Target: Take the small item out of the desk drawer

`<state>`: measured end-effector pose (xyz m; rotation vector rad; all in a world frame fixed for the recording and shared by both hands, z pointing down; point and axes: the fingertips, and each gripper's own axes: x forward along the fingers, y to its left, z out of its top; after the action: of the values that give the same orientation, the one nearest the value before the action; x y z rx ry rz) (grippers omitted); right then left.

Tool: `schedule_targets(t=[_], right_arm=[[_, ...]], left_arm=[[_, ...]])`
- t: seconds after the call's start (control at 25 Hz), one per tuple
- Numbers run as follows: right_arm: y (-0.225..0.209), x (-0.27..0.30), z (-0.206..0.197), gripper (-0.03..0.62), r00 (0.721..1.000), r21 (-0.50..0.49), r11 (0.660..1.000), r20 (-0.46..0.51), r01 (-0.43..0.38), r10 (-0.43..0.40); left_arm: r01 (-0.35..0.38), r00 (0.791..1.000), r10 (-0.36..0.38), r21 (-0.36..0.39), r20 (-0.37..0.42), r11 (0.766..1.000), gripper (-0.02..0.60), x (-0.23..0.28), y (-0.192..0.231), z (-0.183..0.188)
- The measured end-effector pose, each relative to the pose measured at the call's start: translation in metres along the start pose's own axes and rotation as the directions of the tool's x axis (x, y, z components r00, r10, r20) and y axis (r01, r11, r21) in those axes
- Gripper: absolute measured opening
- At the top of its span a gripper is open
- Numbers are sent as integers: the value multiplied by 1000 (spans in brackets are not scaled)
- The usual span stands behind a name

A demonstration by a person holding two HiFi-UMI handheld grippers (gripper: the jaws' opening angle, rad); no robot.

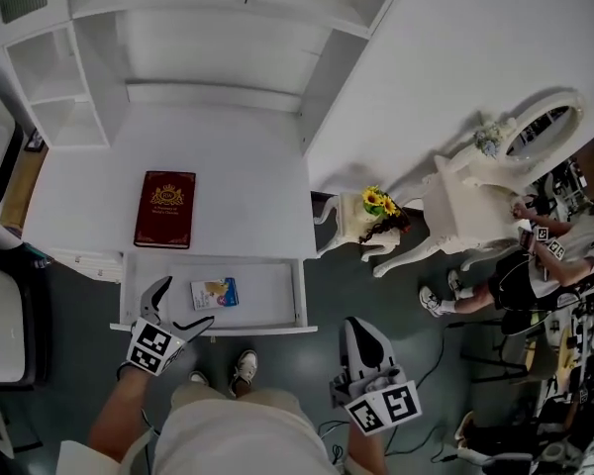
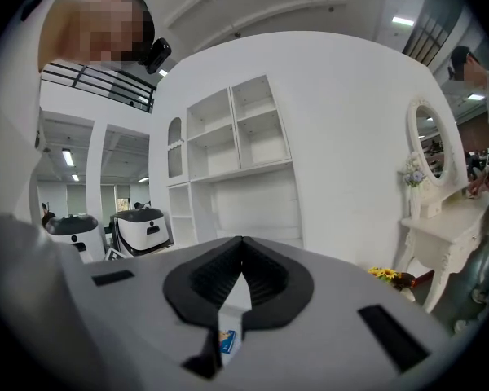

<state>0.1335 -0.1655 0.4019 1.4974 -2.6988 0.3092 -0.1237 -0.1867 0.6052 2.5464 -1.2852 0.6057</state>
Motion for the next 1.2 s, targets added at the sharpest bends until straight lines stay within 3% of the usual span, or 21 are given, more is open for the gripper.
schedule_targets(t=[0.2, 0.48, 0.72, 0.96, 1.2], right_arm=[[-19, -12, -8, 9, 998, 6, 999, -24, 53, -53], [-34, -30, -15, 9, 993, 6, 994, -47, 113, -113], [-41, -41, -25, 9, 986, 9, 989, -80, 148, -147], [-45, -47, -29, 9, 980, -3, 986, -109, 169, -168], [-46, -47, -30, 9, 975, -15, 983, -131, 181, -181]], left_arm=[[115, 988, -106, 77, -110, 990, 506, 47, -12, -27], [196, 942, -163, 89, -294, 977, 505, 94, -14, -88], [224, 912, -180, 81, -370, 971, 506, 119, -11, -117], [271, 870, -186, 127, -457, 954, 506, 139, -10, -138], [317, 845, -214, 136, -489, 939, 505, 158, -16, -147]])
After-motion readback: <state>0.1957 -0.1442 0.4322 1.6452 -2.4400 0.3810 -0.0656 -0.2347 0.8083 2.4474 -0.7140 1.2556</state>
